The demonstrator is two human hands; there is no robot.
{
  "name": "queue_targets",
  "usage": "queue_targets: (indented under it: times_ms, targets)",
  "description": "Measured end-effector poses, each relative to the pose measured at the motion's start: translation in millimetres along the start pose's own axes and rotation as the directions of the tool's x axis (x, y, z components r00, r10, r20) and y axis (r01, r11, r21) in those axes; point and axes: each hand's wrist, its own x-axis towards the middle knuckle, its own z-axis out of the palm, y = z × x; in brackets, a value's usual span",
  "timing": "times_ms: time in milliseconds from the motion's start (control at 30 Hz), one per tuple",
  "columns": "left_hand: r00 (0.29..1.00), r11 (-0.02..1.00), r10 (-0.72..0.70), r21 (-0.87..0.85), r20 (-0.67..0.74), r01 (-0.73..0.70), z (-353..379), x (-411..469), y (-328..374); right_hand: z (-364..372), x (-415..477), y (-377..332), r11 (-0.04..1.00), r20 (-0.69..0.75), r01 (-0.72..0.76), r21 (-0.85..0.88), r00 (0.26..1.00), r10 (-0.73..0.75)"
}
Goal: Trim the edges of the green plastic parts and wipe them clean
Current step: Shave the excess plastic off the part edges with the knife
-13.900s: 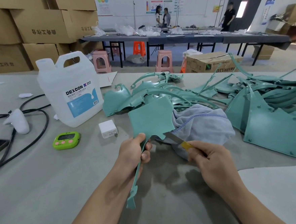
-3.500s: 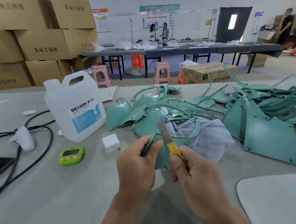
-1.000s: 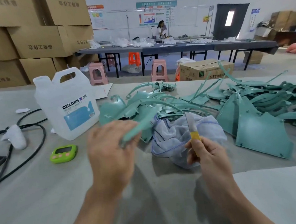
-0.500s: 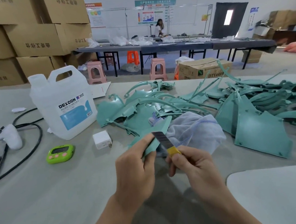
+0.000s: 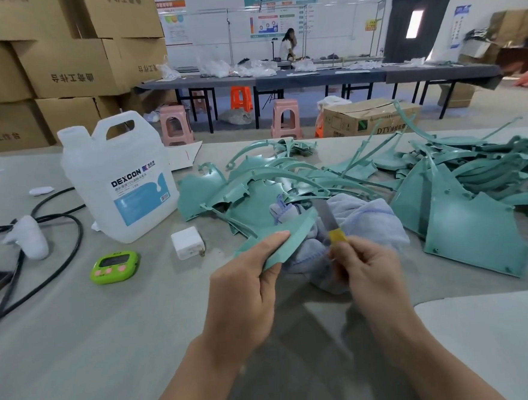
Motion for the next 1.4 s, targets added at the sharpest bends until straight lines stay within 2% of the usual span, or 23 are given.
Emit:
queue_targets:
  times_ms: [67, 167, 200, 233, 367, 433, 500, 567, 600, 700, 733, 800, 867, 933, 967, 1100, 1200, 1267, 1333, 1400]
  targets:
    - [1.000, 1.000, 0.019, 0.011, 0.013, -0.020, 1, 0, 0, -7, 5, -1, 0.997, -0.037, 0.013, 0.076, 0.999, -0.010]
    - [0.999, 0.999, 0.035, 0.021, 0.008, -0.035, 3, 0, 2, -5, -5, -4, 0.983, 0.200, 0.080, 0.163, 0.973, -0.112]
    - [0.999, 0.999, 0.038, 0.019, 0.006, -0.038, 3, -1, 2, -2, -8, -4, 0.987, 0.274, 0.070, 0.146, 0.956, -0.108]
    - [0.999, 0.999, 0.038, 0.021, 0.003, -0.038, 2, -1, 1, 1, -9, -3, 0.992, 0.286, 0.050, 0.113, 0.955, -0.081]
    - [1.000, 1.000, 0.019, 0.021, -0.016, -0.019, -2, 0, -3, -4, 8, 3, 0.992, 0.069, -0.129, 0.009, 0.989, 0.128]
    - [1.000, 1.000, 0.025, 0.017, -0.014, -0.025, -3, 1, -3, -8, 6, 0, 0.995, 0.065, -0.097, 0.025, 0.993, 0.095]
    - [1.000, 1.000, 0.026, -0.004, 0.004, -0.026, -4, 1, -2, -7, -4, -6, 0.996, 0.138, -0.016, 0.091, 0.990, 0.003]
    - [0.999, 0.999, 0.028, -0.035, 0.019, -0.027, -5, -1, -1, -3, -13, -11, 0.995, 0.209, 0.008, 0.098, 0.977, -0.029]
    - [0.999, 0.999, 0.030, -0.044, 0.022, -0.029, -5, -1, 0, -3, -12, -10, 0.997, 0.193, -0.002, 0.077, 0.981, -0.013]
    - [0.999, 0.999, 0.032, -0.041, 0.015, -0.031, -5, -2, 0, -9, 2, -6, 0.991, -0.016, -0.119, -0.054, 0.993, 0.118]
    - [0.999, 0.999, 0.033, -0.033, 0.012, -0.033, -5, -2, -1, -12, 3, -8, 0.987, -0.056, -0.152, -0.045, 0.987, 0.149]
    - [0.999, 0.999, 0.036, -0.010, 0.027, -0.036, -4, -1, -1, -15, 0, -13, 0.970, -0.037, -0.207, 0.127, 0.976, 0.213]
    - [0.995, 0.998, 0.063, 0.006, 0.075, -0.064, -2, 0, 0, -15, -6, -21, 0.855, 0.158, -0.362, 0.372, 0.932, 0.326]
    - [0.976, 0.988, 0.142, 0.032, 0.164, -0.149, 2, -1, 2, -14, -11, -25, 0.733, 0.347, -0.510, 0.449, 0.856, 0.383]
    - [0.960, 0.981, 0.175, 0.045, 0.218, -0.189, 4, -1, 3, -14, -12, -25, 0.708, 0.383, -0.540, 0.456, 0.837, 0.392]
    - [0.901, 0.980, 0.176, 0.019, 0.396, -0.200, 13, 2, 9, -20, -7, -26, 0.680, 0.310, -0.547, 0.488, 0.837, 0.451]
    - [0.848, 0.975, 0.195, -0.006, 0.492, -0.221, 15, 1, 14, -29, -2, -25, 0.713, 0.227, -0.535, 0.453, 0.843, 0.488]
    - [0.865, 0.975, 0.185, 0.022, 0.466, -0.220, 14, 0, 14, -38, 4, -25, 0.722, 0.208, -0.535, 0.440, 0.842, 0.497]
    - [0.930, 0.978, 0.134, 0.102, 0.342, -0.179, 12, 2, 11, -47, 9, -28, 0.691, 0.203, -0.533, 0.488, 0.839, 0.504]
    - [0.980, 0.963, 0.031, 0.257, 0.197, -0.082, 9, 7, 5, -54, 12, -29, 0.671, 0.227, -0.536, 0.512, 0.838, 0.496]
